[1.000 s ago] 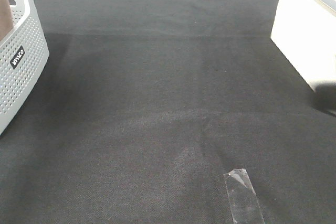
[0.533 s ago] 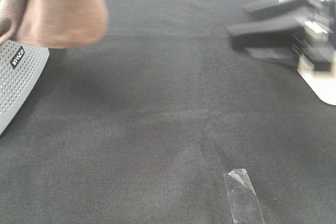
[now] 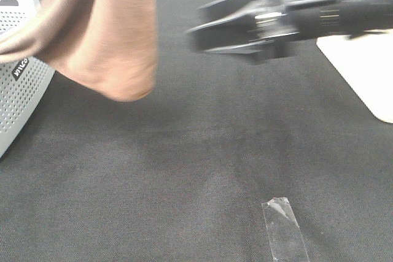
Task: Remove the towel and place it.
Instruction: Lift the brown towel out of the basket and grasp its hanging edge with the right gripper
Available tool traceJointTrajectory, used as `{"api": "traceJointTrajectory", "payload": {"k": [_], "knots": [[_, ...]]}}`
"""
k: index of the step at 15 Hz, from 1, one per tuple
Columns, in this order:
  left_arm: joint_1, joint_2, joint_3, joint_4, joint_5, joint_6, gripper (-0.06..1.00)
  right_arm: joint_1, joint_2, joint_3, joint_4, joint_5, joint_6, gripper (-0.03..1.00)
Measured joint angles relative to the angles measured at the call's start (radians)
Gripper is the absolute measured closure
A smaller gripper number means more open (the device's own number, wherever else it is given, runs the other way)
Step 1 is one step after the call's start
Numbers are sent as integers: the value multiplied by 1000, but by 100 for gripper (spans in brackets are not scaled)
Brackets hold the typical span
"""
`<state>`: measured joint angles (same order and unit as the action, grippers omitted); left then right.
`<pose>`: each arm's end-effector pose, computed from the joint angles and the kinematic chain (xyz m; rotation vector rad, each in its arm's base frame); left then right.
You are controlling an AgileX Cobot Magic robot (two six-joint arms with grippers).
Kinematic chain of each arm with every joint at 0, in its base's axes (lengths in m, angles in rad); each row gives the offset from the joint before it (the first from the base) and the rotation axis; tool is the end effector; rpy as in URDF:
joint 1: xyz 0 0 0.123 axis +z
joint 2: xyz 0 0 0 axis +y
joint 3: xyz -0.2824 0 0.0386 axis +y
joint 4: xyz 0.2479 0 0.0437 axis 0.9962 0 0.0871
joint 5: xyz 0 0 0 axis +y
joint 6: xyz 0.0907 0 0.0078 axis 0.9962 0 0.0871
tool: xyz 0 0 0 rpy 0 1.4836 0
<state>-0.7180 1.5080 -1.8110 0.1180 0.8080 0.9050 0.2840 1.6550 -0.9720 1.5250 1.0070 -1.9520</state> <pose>0.2516 -0.2095 0.4863 1.4631 1.3528 0.2583 0.2859 0.1636 0.2484 -1.2146 1.6456 0.9946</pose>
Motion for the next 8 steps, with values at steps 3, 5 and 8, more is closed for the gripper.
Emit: {"api": "traceJointTrajectory", "payload": {"k": [3,5,8], "knots": [[0,1,0,-17,-23,0,94,88,82,-86,0,-60,3,25],[0,2,0,-22,-23,0,94,116,133,-135,1,-104,10,24],[0,2,0,-26,-23,0,94,141,181,-156,38,-106,11,24]]}}
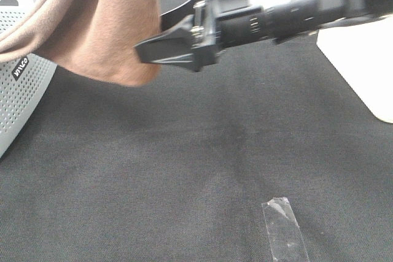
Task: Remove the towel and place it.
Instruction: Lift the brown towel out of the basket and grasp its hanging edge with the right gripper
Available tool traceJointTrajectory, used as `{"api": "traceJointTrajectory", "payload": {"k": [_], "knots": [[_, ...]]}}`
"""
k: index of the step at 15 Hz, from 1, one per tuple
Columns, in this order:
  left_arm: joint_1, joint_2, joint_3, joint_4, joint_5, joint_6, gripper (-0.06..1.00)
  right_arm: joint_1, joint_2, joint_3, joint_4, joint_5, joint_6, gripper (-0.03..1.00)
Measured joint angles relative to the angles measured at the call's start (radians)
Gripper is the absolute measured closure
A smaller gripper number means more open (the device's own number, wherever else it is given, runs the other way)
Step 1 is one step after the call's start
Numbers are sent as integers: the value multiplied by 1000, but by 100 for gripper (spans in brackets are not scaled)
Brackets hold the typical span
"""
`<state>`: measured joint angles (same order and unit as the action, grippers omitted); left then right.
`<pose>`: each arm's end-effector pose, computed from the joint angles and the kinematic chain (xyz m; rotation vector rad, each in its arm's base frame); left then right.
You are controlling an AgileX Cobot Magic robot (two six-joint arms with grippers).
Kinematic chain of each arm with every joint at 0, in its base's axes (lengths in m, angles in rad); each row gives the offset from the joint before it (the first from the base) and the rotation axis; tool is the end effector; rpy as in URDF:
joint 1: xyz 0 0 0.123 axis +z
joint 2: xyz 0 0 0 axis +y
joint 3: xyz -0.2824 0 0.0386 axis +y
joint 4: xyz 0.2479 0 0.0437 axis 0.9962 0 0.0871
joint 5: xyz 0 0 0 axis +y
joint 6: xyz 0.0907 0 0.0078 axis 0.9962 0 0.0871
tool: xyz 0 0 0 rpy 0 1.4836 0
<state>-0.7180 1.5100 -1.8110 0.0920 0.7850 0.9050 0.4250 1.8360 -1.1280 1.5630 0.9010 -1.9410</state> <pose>0.2517 -0.2120 0.4874 1.4448 1.3416 0.2288 0.3109 0.2191 0.2241 -1.2570 1.6713 1.0038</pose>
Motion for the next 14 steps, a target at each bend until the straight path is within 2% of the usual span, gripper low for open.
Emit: {"api": "traceJointTrajectory", "payload": {"k": [3,5,7,8,10,11,14], "knots": [[0,0,0,-2,-2,0,94,10,26,0,1,4,0,24],[0,3,0,-2,-30,0,94,10,26,0,0,72,0,28],[0,6,0,-1,-54,-4,94,10,26,0,-2,88,0,44],[0,6,0,2,-52,-32,94,10,26,0,-5,78,3,62],[0,6,0,31,-27,-81,94,10,25,0,-23,56,47,90],[0,6,0,68,7,-111,94,9,25,0,-51,54,78,97],[0,6,0,181,133,-227,94,9,25,0,-126,53,156,97]]}}
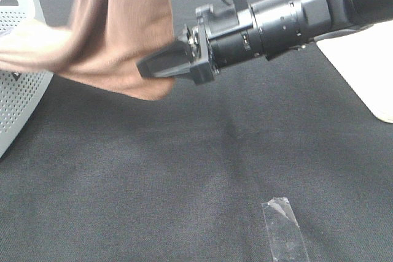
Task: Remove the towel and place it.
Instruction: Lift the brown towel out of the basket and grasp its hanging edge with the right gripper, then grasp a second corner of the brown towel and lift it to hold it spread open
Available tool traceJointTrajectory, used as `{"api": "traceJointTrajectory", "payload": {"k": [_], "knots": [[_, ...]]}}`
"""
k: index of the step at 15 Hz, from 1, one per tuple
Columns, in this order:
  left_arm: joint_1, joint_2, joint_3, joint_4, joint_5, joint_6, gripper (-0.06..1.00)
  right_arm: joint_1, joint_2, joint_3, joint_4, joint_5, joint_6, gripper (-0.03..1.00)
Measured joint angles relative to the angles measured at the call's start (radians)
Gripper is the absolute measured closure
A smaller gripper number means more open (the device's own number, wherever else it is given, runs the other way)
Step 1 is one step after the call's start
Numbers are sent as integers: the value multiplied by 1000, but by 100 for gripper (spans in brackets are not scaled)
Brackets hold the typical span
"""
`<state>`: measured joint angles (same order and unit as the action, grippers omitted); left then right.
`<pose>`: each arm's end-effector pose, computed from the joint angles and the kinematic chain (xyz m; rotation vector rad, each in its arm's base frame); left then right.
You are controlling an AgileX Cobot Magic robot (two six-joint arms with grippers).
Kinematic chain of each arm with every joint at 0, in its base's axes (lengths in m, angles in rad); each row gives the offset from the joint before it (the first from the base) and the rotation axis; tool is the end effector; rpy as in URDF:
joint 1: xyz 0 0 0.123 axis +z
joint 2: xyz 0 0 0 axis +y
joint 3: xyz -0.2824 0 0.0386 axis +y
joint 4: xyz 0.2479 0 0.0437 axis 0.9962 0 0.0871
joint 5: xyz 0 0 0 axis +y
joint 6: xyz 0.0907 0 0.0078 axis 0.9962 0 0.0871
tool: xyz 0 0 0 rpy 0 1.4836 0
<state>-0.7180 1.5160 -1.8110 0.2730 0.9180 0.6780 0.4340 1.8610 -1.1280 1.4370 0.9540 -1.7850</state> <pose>0.2574 -0.1990 0.4769 1.3766 1.5717 0.3033 0.3022 0.2213 0.2096 -1.3147 1.7917 1.1058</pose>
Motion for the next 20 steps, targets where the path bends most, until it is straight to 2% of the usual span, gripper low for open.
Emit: {"api": "traceJointTrajectory", "payload": {"k": [3,5,7,8,10,12,15,18,20], "knots": [[0,0,0,42,96,-101,94,0,0,0,-15,-19,159,97],[0,0,0,49,110,-149,94,0,-4,-26,-98,-31,348,97],[0,6,0,86,110,-158,94,0,-34,-118,-326,-38,634,97],[0,17,-1,108,110,-161,94,0,-55,-190,-475,-29,785,97],[0,56,-1,167,88,-171,94,0,-80,-347,-734,53,1069,97],[1,92,-1,257,1,-214,94,0,-82,-536,-997,125,1250,97],[24,131,-1,436,-170,-347,94,0,-69,-809,-1277,202,1355,97],[132,135,-1,475,-347,-506,94,0,-20,-1041,-1362,254,1354,97],[203,142,-1,473,-465,-539,94,0,22,-1127,-1404,229,1331,97]]}}
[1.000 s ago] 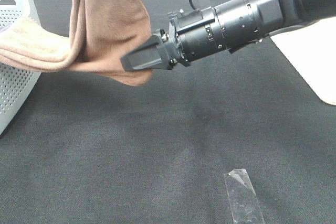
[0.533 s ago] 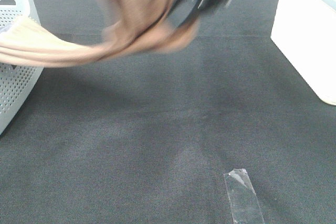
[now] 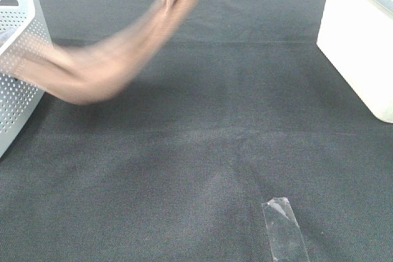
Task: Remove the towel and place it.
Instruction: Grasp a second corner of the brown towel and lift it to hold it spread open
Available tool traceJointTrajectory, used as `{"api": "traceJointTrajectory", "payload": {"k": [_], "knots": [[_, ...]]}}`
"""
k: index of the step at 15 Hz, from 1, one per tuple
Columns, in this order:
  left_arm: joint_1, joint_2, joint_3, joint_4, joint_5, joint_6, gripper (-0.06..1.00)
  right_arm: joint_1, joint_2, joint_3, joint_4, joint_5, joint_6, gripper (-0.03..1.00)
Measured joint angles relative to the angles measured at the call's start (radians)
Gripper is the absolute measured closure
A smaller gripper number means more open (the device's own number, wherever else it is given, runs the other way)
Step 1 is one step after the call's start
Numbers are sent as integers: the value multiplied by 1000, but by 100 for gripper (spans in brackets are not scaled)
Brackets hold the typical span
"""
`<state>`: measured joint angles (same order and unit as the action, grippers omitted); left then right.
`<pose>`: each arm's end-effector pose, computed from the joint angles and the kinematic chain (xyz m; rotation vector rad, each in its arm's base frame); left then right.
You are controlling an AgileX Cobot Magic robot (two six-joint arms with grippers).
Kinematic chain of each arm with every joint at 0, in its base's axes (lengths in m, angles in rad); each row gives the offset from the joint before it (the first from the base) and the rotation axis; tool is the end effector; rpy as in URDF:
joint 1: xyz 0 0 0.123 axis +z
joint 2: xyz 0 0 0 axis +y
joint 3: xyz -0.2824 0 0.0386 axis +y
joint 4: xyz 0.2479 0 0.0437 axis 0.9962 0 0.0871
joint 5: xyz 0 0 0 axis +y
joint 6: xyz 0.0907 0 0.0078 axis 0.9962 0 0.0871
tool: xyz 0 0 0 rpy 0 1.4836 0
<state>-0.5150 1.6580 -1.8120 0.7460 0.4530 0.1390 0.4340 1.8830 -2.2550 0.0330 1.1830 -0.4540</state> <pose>0.3508 -0.1674 0.4732 0.8660 1.4534 0.4906 0.3678 0.1735 0.4504 -0.9868 2.0711 0.0311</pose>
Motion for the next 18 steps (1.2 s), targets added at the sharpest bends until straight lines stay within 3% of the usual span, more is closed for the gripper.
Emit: {"api": "traceJointTrajectory", "payload": {"k": [4,7,9,12,13,15,18], "knots": [[104,40,0,-7,-185,-11,94,0,47,-71,-152,-306,34,97],[174,64,0,-7,-325,-13,94,0,50,-71,-188,-458,77,97],[215,84,-1,-11,-468,-17,94,0,67,-73,-237,-608,138,97],[279,155,-1,-52,-671,-36,94,0,109,-73,-289,-785,232,97],[309,193,-19,-100,-740,-37,94,0,137,-73,-295,-870,239,97],[336,262,-113,-154,-765,-39,94,-6,171,-73,-295,-983,243,97],[343,404,-327,-165,-766,-39,94,-43,207,-73,-295,-1104,266,97]]}}
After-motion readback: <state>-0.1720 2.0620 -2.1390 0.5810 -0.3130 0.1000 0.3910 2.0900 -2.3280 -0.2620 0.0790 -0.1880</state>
